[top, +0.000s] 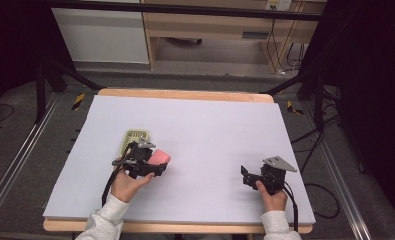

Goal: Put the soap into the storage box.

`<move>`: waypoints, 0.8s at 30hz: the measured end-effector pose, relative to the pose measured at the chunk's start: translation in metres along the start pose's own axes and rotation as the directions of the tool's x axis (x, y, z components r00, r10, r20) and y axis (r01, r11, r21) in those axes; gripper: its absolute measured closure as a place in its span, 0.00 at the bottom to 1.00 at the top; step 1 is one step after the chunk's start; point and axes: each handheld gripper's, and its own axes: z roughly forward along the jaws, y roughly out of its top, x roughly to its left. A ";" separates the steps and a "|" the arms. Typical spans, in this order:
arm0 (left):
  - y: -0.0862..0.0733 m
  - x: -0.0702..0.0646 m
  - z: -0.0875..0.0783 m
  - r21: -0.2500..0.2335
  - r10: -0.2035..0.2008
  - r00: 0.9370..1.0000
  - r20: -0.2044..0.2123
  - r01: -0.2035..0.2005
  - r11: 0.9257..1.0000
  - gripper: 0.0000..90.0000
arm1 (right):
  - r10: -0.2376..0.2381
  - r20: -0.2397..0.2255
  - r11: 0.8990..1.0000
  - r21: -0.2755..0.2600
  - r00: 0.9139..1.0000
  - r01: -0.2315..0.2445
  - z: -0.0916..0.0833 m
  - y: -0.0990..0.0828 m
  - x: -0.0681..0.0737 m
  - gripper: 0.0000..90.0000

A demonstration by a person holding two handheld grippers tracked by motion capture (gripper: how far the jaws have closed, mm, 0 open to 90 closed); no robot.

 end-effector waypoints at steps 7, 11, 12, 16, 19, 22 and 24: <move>0.002 0.010 -0.009 -0.025 -0.022 1.000 -0.008 0.022 0.999 0.41 | 0.002 -0.004 1.000 0.001 1.000 -0.002 0.000 0.000 0.001 0.05; 0.004 0.018 -0.015 -0.044 -0.041 0.999 -0.014 0.040 0.998 0.41 | 0.000 -0.001 1.000 0.000 1.000 0.000 0.000 0.000 0.001 0.05; 0.004 0.018 -0.015 -0.044 -0.041 0.999 -0.014 0.040 0.998 0.41 | 0.000 -0.001 1.000 0.000 1.000 0.000 0.000 0.000 0.001 0.05; 0.005 0.026 -0.021 -0.065 -0.066 0.998 -0.025 0.064 0.996 0.41 | 0.002 -0.001 1.000 0.002 1.000 -0.002 0.000 0.000 0.001 0.05; 0.006 0.032 -0.023 -0.071 -0.077 0.996 -0.039 0.074 0.995 0.41 | 0.002 -0.002 1.000 0.002 1.000 -0.002 0.000 0.000 0.001 0.05; 0.005 0.038 -0.023 -0.074 -0.092 0.994 -0.051 0.088 0.993 0.41 | 0.002 -0.002 1.000 0.001 1.000 -0.002 0.001 0.000 0.001 0.05; 0.005 0.042 -0.023 -0.075 -0.104 0.993 -0.060 0.099 0.992 0.41 | 0.000 -0.002 1.000 0.001 1.000 0.000 0.001 0.000 0.001 0.05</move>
